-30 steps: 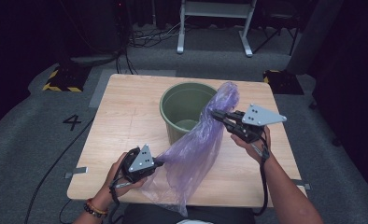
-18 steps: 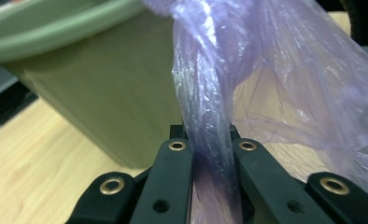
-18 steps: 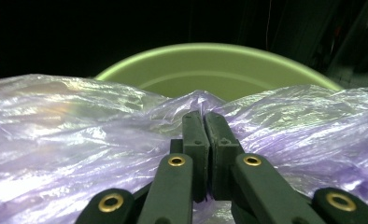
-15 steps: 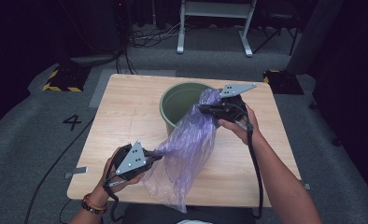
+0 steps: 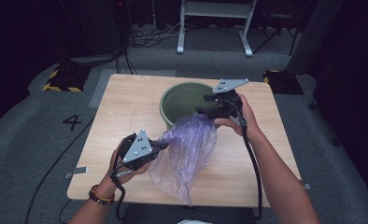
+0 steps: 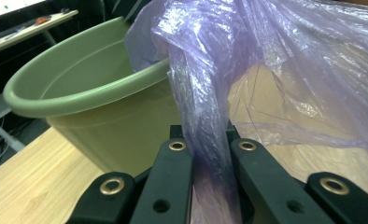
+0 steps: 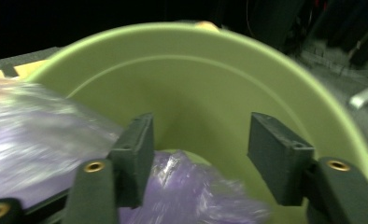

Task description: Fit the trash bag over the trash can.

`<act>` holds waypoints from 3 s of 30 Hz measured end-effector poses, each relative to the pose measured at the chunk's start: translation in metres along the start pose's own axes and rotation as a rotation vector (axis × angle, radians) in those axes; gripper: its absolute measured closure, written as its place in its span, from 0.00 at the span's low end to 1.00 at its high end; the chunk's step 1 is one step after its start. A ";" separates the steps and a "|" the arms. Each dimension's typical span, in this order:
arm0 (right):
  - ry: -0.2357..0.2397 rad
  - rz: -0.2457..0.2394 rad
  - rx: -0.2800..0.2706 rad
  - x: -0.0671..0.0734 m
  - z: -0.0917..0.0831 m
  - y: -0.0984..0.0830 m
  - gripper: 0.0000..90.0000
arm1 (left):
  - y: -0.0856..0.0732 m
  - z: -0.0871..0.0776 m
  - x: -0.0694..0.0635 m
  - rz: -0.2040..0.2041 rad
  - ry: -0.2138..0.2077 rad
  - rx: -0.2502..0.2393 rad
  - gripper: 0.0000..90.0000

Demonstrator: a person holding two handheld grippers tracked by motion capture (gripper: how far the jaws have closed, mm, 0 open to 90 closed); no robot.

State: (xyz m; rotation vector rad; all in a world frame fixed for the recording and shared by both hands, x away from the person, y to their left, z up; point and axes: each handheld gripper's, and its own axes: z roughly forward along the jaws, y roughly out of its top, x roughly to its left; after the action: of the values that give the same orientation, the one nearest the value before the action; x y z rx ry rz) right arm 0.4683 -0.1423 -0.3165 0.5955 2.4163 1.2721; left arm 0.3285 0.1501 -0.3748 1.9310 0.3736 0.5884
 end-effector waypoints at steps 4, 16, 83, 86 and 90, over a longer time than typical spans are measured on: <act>-0.029 -0.015 -0.079 -0.002 -0.022 -0.003 0.43 | 0.002 0.000 0.002 -0.008 0.012 0.003 0.99; 0.117 -0.146 -0.219 0.040 -0.075 -0.046 0.38 | 0.011 0.015 0.006 -0.034 0.031 0.026 0.99; -0.061 -0.159 -0.260 0.040 -0.058 -0.053 1.00 | 0.026 0.016 0.052 -0.097 0.115 0.084 0.84; -0.099 -0.111 -0.257 0.027 -0.058 -0.055 1.00 | 0.022 0.016 0.061 -0.124 0.129 0.095 0.79; -0.136 -0.053 -0.242 0.012 -0.058 -0.060 1.00 | 0.017 0.016 0.068 -0.154 0.162 0.110 0.73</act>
State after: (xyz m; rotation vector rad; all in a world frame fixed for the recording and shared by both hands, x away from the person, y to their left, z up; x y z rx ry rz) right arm 0.4185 -0.2068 -0.3369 0.5267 2.1147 1.4253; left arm 0.3938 0.1655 -0.3490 1.9428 0.6635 0.6357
